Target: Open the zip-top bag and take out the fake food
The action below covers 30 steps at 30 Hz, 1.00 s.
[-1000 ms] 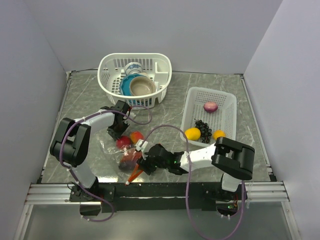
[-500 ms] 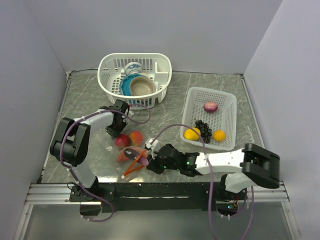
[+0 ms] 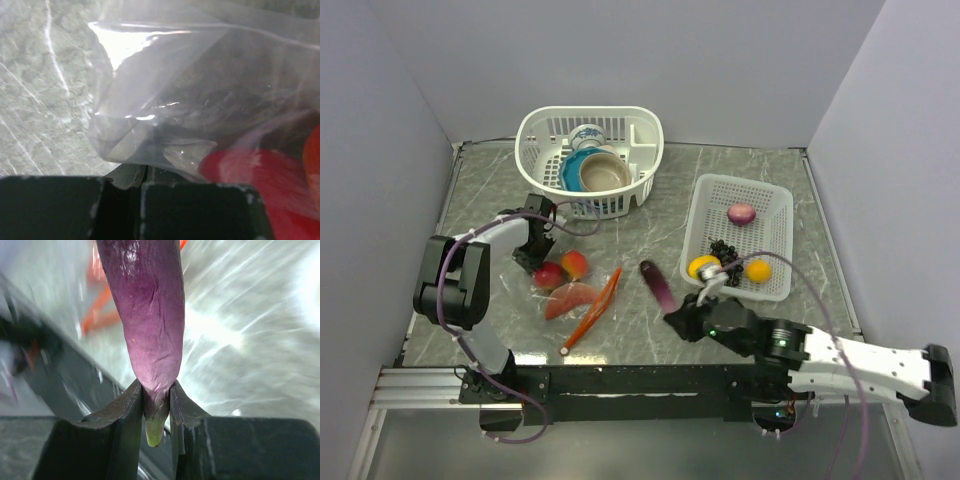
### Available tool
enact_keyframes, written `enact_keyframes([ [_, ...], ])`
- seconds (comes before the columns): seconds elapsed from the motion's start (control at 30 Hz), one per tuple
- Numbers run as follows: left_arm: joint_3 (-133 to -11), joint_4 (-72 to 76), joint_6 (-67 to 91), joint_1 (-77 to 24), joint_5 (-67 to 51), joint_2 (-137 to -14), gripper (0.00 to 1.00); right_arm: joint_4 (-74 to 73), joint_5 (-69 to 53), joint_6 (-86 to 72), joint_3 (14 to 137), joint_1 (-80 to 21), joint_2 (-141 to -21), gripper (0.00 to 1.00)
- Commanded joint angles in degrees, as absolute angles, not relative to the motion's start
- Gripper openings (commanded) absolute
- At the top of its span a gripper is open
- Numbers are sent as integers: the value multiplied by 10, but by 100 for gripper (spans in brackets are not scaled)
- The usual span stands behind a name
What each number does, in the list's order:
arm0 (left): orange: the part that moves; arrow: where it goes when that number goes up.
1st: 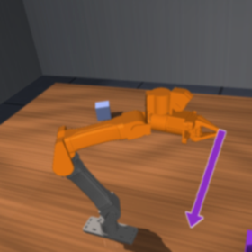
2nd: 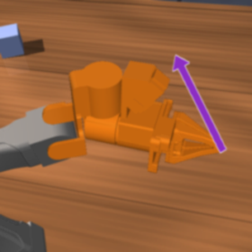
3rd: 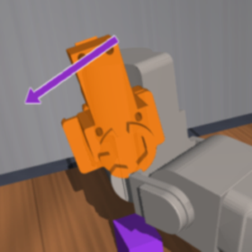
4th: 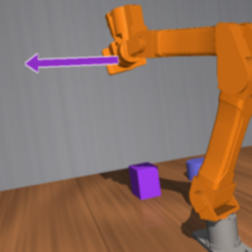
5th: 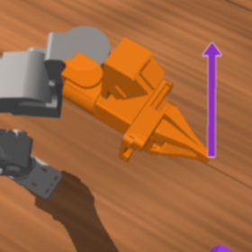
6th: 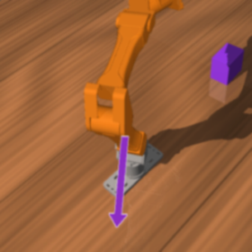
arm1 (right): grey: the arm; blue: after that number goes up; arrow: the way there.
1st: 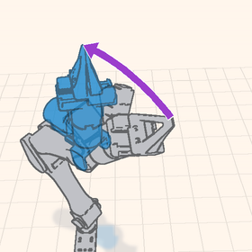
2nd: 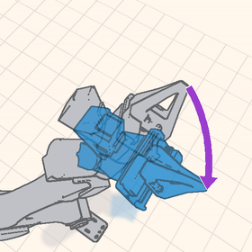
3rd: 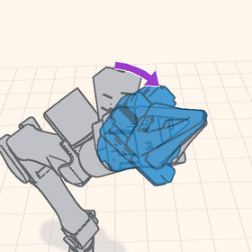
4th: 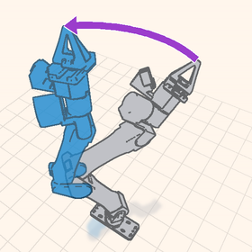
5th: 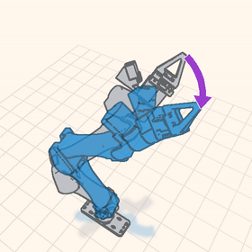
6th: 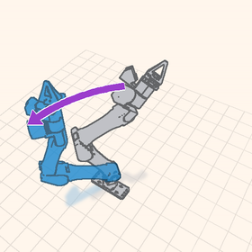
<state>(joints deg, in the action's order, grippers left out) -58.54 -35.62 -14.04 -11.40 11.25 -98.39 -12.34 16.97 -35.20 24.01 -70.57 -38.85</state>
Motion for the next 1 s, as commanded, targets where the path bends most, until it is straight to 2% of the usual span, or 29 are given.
enact_keyframes([
  [0.0,-579,-372,-134,-125,84,-955,1,-242,385,-461,274,-672,-283,0],
  [0.07,-579,-378,-129,-137,77,-947,1,-282,459,-468,293,-642,-279,0],
  [0.17,-574,-390,-121,-154,58,-938,1,-286,488,-441,322,-570,-319,10],
  [0.27,-563,-392,-117,-164,44,-933,1,-306,506,-442,350,-501,-391,12],
  [0.3,-559,-391,-117,-165,40,-931,1,-303,498,-436,359,-484,-422,26],
  [0.37,-550,-388,-117,-166,37,-931,1,-266,464,-413,361,-430,-448,38],
  [0.47,-544,-383,-119,-167,36,-930,1,-221,414,-376,370,-404,-494,91],
  [0.5,-542,-382,-119,-166,35,-929,1,-216,409,-367,385,-403,-519,100],
  [0.67,-555,-388,-121,-166,22,-931,1,-178,359,-317,439,-447,-572,100],
  [0.87,-552,-368,-126,-166,38,-954,1,-20,271,-216,392,-609,-595,100],
  [0.97,-548,-352,-127,-166,51,-974,1,20,282,-182,386,-692,-677,100],
])
